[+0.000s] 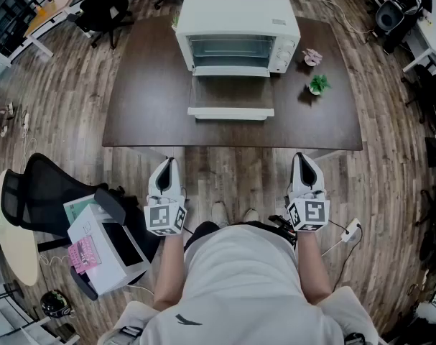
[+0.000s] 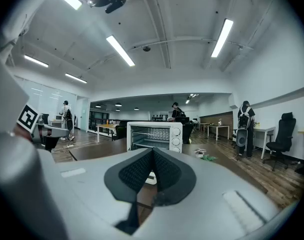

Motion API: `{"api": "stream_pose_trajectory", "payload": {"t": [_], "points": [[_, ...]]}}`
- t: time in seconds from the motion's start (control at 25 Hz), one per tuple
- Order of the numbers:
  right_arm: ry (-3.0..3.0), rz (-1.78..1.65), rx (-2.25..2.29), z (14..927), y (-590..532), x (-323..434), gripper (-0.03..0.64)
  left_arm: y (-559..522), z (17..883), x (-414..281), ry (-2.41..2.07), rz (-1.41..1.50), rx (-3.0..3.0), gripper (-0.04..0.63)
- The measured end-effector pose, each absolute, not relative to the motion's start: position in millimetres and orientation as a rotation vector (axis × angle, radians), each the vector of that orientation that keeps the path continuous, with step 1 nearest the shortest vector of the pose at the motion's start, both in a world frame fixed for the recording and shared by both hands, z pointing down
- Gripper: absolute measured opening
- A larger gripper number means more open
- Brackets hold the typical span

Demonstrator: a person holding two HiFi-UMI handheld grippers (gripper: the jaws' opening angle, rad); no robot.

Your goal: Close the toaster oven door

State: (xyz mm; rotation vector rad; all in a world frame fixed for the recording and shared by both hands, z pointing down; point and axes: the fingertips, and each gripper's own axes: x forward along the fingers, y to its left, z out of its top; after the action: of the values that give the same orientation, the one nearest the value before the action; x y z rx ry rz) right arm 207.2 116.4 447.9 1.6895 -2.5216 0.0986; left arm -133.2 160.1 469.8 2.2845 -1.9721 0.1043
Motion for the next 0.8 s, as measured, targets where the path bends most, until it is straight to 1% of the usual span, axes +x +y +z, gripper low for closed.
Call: {"api": "stream_pose_trajectory", "payload": {"t": [0.44,0.8], "points": [[-2.541,0.149,1.708,451,112,203,-0.002,158,471,-140,-1.973,0.104,2.278,0.005],[-2.536,0.128,1.693,449,111,192,-0.001,156,471,-147,-1.965,0.103,2.279,0.005]]}}
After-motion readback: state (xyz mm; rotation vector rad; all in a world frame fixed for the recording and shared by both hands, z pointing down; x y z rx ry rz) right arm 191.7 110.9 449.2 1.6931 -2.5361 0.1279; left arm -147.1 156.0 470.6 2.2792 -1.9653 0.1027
